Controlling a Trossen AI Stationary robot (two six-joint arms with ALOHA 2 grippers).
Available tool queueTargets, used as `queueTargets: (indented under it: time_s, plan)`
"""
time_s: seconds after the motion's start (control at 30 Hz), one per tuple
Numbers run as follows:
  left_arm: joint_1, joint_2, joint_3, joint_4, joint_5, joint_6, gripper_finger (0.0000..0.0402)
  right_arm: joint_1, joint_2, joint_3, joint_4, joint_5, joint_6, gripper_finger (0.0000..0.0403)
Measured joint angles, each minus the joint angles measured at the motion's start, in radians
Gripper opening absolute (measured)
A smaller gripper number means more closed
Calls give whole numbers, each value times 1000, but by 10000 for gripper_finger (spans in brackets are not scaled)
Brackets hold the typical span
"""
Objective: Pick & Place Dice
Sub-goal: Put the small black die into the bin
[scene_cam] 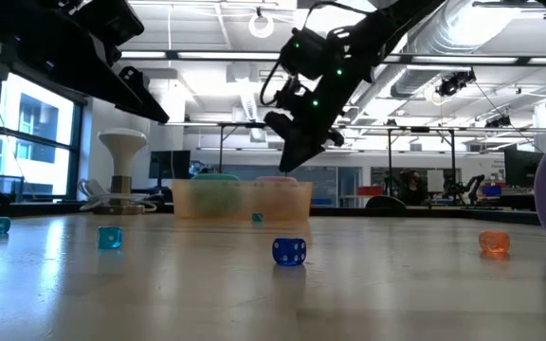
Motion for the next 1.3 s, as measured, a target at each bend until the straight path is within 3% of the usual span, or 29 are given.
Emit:
queueTargets:
  time_s: [0.1,0.73,1.07,1.3]
  plan:
    - [0,0,0,0,0,10,395,-19,0,-1,3,-38,0,65]
    - [0,0,0,-1,0,-2,395,-36,-1,-1,23,-11,58,268]
    - [0,0,0,-1,0,-12,395,-70,-1,-1,26,-110,258,267]
    - [0,0,0,-1,0,-12,395,-72,-1,-1,36,-156,180,256]
